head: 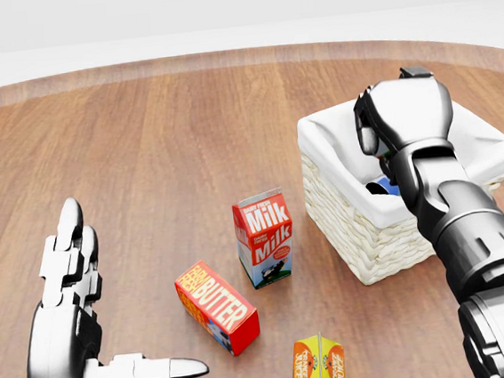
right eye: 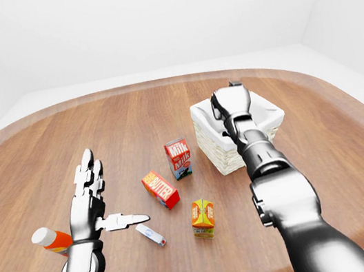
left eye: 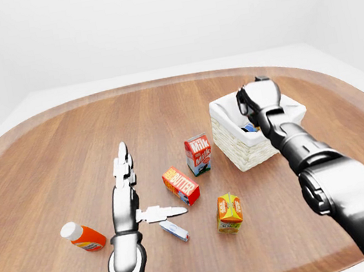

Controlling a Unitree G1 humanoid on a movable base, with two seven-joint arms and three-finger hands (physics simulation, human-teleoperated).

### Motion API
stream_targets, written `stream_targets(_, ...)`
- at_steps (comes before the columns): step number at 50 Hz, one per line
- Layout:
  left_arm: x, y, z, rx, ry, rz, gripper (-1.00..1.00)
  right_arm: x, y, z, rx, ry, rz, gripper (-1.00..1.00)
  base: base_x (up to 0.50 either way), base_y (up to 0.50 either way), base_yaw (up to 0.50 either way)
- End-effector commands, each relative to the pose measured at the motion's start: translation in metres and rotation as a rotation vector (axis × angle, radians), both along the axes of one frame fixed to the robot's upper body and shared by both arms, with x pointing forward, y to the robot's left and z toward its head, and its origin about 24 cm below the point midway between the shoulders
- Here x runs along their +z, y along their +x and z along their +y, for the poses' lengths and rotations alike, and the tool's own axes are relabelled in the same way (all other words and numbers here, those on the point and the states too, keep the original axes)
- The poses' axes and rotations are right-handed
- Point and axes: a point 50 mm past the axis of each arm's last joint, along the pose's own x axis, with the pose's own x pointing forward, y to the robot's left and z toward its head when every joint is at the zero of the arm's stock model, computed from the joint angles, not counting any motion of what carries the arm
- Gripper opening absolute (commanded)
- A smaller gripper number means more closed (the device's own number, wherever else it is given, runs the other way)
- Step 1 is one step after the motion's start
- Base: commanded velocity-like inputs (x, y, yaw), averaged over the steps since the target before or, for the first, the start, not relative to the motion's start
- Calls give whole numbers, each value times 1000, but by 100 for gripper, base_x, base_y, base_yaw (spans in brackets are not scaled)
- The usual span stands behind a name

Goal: Pick up the alphabet soup and the tomato sauce, and put them in the basket.

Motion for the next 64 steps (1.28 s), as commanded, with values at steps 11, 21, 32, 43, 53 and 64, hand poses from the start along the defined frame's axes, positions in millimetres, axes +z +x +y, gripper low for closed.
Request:
stream_targets(11,-2,0,0,0,-1,7,100,-3,-1,0,-6,33,2,-86,0,0,0)
stream_targets(21,-1,0,0,0,-1,6,100,0,0,0,-6,36,-5,100,0,0,0)
stream_targets(32,-1,0,0,0,-2,6,100,0,0,0,-6,34,-5,100,0,0,0)
stream_targets(43,-1,0,0,0,-1,6,100,13,3,-2,-11,34,-38,100,0,0,0)
stream_targets(53,-1,0,0,0,-1,6,100,32,6,-6,-18,33,-88,100,0,0,0)
stream_targets(64,-1,0,0,0,-1,6,100,60,9,-11,-28,34,-161,100,0,0,0)
